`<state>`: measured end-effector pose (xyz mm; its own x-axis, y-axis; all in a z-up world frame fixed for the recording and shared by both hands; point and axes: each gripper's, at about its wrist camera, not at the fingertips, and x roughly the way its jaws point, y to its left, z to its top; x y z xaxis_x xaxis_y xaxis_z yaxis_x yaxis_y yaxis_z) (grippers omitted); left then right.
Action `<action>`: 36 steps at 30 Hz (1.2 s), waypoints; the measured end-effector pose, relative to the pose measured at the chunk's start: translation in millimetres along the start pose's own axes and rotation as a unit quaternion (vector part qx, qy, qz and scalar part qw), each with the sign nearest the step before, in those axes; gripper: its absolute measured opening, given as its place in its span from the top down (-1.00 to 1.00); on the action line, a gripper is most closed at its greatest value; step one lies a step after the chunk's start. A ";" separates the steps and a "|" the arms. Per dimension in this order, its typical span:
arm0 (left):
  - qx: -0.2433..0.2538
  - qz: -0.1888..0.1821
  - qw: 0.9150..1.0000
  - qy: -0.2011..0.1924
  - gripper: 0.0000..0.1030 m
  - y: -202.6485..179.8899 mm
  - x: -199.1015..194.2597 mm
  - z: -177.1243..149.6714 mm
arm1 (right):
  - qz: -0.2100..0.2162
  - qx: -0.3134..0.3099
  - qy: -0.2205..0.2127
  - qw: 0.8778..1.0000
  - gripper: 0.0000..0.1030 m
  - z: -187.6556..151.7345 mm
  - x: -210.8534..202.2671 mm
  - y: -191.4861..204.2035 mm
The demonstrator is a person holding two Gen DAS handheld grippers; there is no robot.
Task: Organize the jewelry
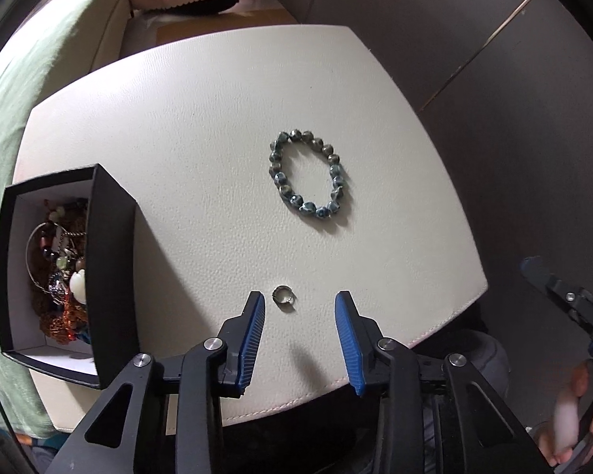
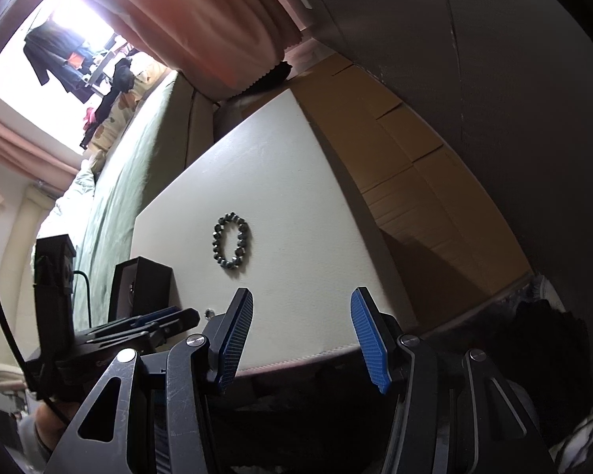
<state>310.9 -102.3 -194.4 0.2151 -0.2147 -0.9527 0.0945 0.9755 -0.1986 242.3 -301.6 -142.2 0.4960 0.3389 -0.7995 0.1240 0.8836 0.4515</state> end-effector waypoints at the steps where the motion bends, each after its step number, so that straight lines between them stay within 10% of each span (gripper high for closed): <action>1: -0.001 0.006 1.000 0.001 0.28 -0.3 3.9 0.0 | 0.001 0.003 0.000 1.000 -0.02 -0.3 -1.2 -3.1; 13: 0.002 0.031 0.999 0.007 0.98 1.4 23.9 6.2 | 0.001 0.002 -0.002 1.000 -0.02 0.1 -3.3 -5.3; 25: -0.010 0.013 1.000 -0.014 0.99 30.4 -8.2 26.4 | 0.010 -0.036 0.013 0.999 -0.02 11.0 13.1 35.7; 28: -0.017 0.013 1.000 0.005 0.76 32.4 -0.7 24.6 | 0.011 -0.039 0.014 0.999 -0.02 9.4 13.8 39.5; 31: -0.024 0.008 1.000 0.004 -0.13 26.5 7.9 25.5 | 0.004 -0.043 0.013 0.999 -0.02 7.0 11.8 38.3; 36: -0.011 0.014 1.000 -0.003 -0.10 10.1 18.0 23.5 | -0.005 -0.048 0.013 0.999 -0.02 3.2 7.0 32.5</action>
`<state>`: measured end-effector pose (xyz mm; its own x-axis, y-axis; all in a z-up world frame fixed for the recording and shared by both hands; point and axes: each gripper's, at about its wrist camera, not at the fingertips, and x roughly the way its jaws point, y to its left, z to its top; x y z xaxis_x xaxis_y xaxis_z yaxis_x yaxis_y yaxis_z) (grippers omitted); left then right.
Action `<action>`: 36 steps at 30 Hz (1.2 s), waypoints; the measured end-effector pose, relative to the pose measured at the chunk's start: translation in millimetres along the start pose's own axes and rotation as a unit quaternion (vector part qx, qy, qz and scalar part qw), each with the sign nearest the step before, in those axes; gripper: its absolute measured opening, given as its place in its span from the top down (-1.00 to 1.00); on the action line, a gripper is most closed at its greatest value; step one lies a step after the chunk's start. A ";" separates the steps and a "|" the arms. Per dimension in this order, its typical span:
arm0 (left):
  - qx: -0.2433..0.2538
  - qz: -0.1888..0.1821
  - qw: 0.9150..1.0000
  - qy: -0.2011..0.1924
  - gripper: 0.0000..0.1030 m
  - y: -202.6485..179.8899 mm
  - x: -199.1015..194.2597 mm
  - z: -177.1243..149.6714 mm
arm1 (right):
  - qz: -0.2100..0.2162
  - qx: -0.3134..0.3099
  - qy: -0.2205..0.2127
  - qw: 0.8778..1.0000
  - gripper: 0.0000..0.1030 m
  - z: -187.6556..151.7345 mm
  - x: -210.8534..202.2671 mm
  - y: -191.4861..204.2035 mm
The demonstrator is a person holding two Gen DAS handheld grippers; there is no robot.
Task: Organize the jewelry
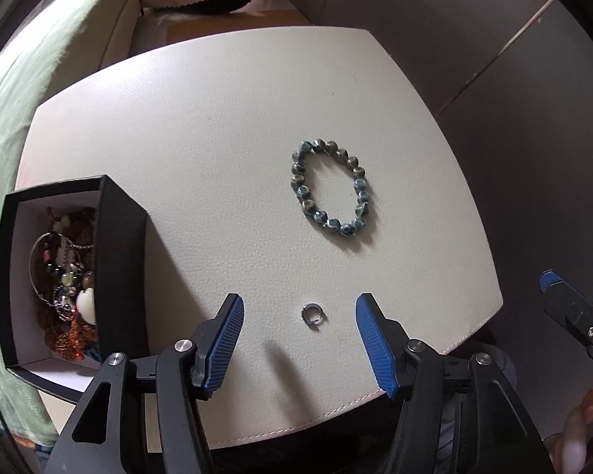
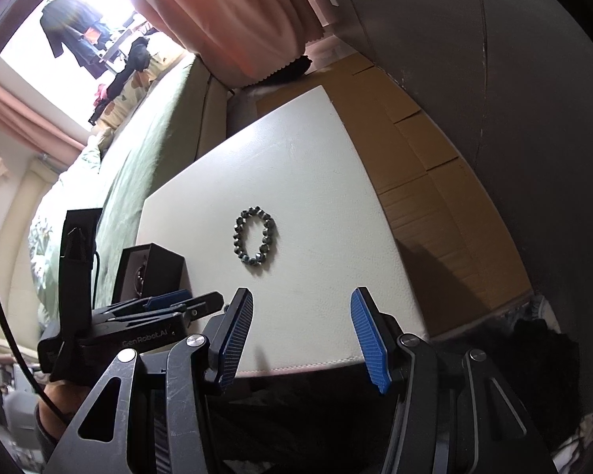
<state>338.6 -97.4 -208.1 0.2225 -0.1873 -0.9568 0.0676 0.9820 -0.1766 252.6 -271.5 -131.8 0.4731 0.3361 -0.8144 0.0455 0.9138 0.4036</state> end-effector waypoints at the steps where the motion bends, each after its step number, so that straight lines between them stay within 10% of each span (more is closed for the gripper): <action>1: 0.003 0.007 1.000 -0.001 -0.04 -3.7 2.5 -0.3 | -0.003 0.001 0.001 1.000 -0.02 -0.4 -0.4 -2.0; 11: 0.018 0.046 0.999 0.009 0.74 -17.1 22.3 -2.7 | -0.007 0.015 0.005 1.000 -0.02 -2.3 -0.3 -15.0; 36: -0.062 0.019 0.994 -0.087 0.74 89.3 -102.0 -7.8 | -0.026 -0.018 0.073 0.997 0.23 39.9 91.2 61.3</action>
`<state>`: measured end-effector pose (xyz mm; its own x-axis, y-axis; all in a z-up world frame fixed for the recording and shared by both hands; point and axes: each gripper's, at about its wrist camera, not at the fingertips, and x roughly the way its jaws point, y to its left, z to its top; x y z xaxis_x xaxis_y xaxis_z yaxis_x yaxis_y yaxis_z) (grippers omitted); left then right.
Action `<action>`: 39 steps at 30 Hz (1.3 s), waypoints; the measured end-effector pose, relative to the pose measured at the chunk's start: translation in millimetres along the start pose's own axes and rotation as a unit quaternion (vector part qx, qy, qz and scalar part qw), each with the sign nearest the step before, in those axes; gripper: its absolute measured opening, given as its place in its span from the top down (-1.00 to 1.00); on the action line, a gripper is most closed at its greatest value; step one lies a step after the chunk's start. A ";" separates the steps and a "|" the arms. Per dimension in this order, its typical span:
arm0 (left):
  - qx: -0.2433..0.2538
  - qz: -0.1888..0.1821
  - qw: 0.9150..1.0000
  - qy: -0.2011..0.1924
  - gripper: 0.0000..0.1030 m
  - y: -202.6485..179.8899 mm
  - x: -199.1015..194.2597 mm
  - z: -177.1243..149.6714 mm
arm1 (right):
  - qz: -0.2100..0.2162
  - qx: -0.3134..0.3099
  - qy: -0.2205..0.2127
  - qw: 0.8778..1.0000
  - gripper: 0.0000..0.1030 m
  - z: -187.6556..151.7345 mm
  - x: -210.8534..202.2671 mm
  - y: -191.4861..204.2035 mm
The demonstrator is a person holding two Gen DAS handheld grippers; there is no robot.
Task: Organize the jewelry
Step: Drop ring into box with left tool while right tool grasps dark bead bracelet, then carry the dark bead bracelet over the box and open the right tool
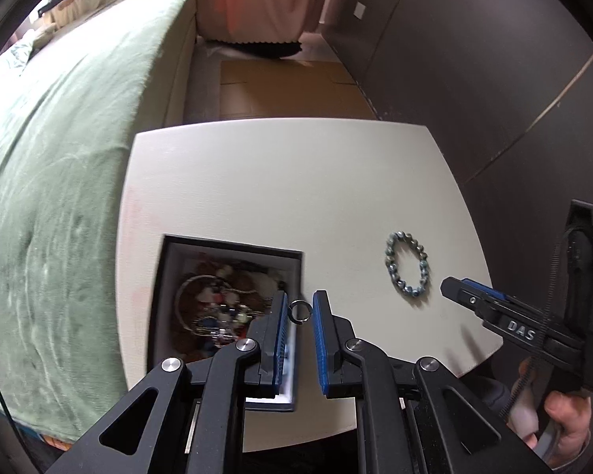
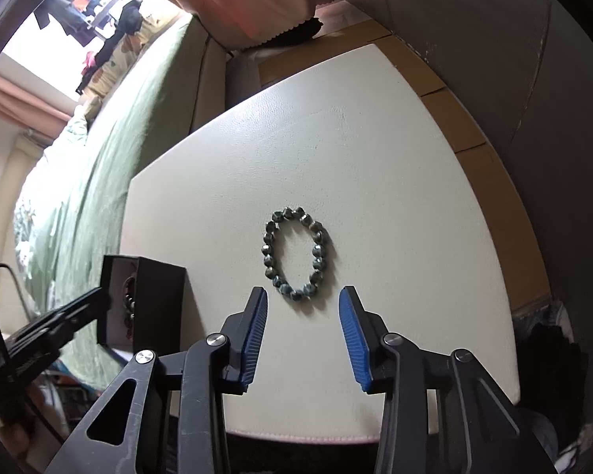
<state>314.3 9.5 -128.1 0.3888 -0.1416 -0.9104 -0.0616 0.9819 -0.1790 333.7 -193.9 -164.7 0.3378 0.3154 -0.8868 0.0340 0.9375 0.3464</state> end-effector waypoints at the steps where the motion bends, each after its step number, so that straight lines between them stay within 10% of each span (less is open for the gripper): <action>1: -0.004 0.000 1.000 -0.002 0.74 6.5 -0.5 3.0 | -0.010 -0.003 0.001 1.000 0.24 1.6 3.6 3.3; 8: -0.032 -0.004 0.999 0.000 0.74 40.7 -3.6 4.8 | -0.079 -0.032 0.021 0.996 0.77 12.4 40.3 18.2; 16: -0.052 -0.044 0.998 0.011 0.63 55.1 -3.5 4.3 | -0.074 -0.040 0.005 0.996 0.79 6.9 28.0 29.7; 21: -0.062 -0.061 0.996 -0.010 -0.36 58.0 -10.5 2.8 | -0.053 -0.051 -0.017 0.997 0.79 -0.6 1.9 44.3; 39: -0.103 -0.044 0.993 -0.037 -0.37 115.6 -42.0 -21.0 | 0.036 -0.144 -0.077 0.986 0.79 -13.3 -63.6 161.9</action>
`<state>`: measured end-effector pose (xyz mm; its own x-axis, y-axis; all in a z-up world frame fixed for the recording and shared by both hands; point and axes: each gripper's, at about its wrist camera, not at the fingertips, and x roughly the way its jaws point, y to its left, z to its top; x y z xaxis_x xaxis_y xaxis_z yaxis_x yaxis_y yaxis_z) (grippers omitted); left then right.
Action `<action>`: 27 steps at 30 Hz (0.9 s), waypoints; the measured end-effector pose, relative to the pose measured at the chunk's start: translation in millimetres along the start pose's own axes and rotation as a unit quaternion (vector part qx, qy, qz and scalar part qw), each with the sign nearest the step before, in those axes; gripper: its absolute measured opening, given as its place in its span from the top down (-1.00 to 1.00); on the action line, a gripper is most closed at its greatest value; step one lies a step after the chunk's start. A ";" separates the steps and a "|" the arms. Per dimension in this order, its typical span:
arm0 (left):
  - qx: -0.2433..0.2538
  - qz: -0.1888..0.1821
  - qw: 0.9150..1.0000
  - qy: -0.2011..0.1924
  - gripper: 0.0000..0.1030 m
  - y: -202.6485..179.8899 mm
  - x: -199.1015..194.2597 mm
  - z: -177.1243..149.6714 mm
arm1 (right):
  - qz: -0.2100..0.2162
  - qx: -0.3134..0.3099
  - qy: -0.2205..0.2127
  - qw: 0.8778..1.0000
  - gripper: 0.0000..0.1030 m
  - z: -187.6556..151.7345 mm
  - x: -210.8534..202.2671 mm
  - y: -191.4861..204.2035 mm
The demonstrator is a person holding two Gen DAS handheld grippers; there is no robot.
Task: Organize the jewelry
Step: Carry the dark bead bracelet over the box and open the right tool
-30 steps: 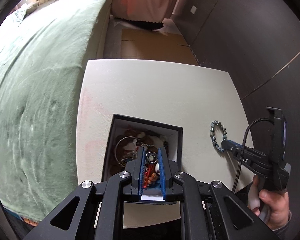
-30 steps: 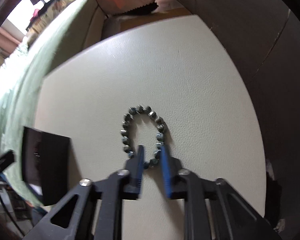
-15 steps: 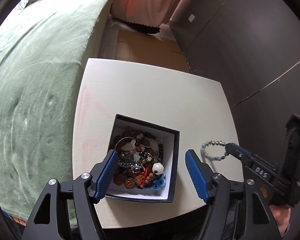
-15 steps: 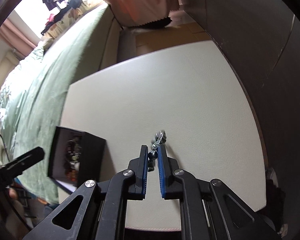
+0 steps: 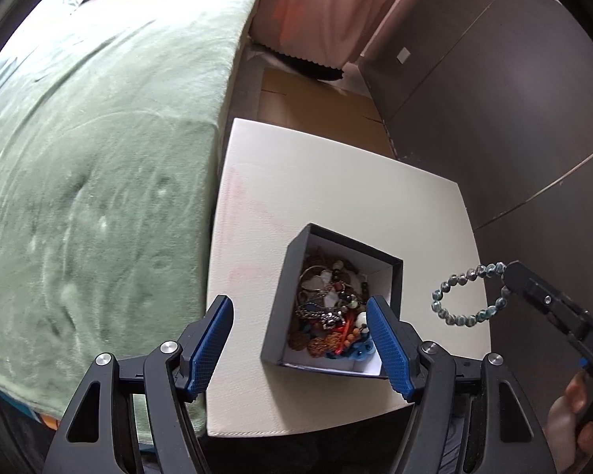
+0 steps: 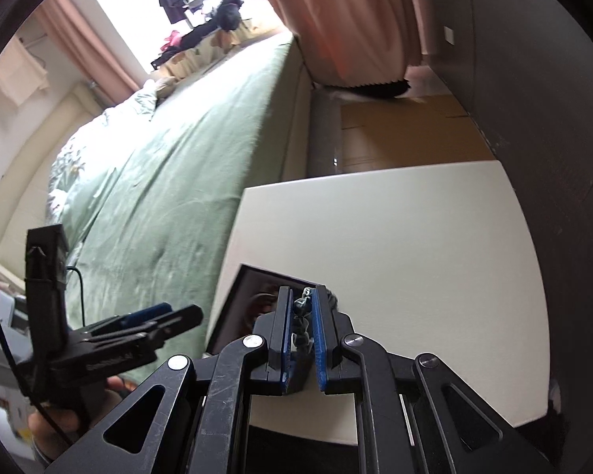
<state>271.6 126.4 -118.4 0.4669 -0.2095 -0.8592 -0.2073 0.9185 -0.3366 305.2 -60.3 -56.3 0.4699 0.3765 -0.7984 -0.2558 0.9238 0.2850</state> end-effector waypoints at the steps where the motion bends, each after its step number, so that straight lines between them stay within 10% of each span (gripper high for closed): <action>1: -0.002 0.001 1.000 -0.002 -0.37 3.1 -2.3 -0.8 | 0.002 -0.005 -0.001 1.000 0.79 1.3 0.5 6.1; 9: -0.011 0.004 1.000 -0.013 -0.37 23.7 -19.0 -5.6 | 0.005 -0.042 0.028 0.999 0.76 -1.8 20.4 41.2; 14: -0.012 0.005 1.000 -0.024 -0.37 28.7 -29.3 -8.6 | 0.019 -0.036 0.005 0.999 -0.14 -10.1 8.4 42.6; 27: 0.033 0.012 0.998 -0.055 -0.38 -6.2 -59.7 -30.5 | -0.012 0.015 -0.007 1.000 -0.15 -36.8 -31.7 0.5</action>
<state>218.7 122.9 -76.7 0.5548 -0.1534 -0.8177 -0.1644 0.9433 -0.2885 259.1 -74.4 -50.4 0.4876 0.3545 -0.7979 -0.2180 0.9343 0.2819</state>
